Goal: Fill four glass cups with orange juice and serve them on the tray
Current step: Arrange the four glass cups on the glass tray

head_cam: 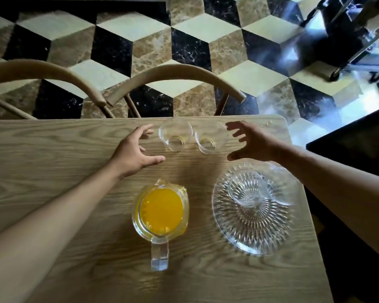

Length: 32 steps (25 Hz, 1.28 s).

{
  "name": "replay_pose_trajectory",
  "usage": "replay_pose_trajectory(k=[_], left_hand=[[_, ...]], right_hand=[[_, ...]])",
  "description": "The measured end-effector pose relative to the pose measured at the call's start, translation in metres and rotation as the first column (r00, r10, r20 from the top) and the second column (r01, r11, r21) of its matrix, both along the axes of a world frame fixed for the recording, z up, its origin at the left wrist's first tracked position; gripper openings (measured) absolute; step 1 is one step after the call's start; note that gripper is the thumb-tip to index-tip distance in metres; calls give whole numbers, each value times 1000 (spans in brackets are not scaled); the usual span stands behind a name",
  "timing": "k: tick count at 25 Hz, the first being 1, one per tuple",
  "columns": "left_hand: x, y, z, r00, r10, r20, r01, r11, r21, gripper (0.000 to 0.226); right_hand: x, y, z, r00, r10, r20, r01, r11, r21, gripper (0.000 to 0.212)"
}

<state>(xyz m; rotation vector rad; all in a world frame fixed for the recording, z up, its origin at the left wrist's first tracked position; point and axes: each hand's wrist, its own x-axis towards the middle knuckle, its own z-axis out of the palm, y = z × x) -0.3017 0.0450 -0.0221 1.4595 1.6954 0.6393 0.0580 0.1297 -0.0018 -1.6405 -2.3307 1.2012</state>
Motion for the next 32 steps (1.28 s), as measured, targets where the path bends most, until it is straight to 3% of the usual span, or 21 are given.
replay_pose_trajectory(k=[6, 11, 21, 27, 32], left_hand=[[15, 15, -33, 990, 23, 137, -30, 998, 52, 102], [22, 21, -35, 976, 32, 217, -40, 999, 33, 100], [38, 22, -39, 967, 81, 241, -96, 994, 52, 85], [32, 13, -3, 972, 107, 210, -130, 986, 101, 86], [29, 11, 73, 982, 103, 161, -132, 974, 184, 79]], right_hand=[[-9, 16, -34, 995, 67, -79, -65, 998, 26, 92], [-18, 11, -40, 982, 23, -187, -28, 999, -27, 92], [-22, 7, -49, 960, 6, -281, -1, 1000, 16, 83], [-20, 0, -20, 933, -21, -360, 52, 996, 79, 80], [-18, -5, 36, 914, -33, -405, 91, 988, 124, 80]])
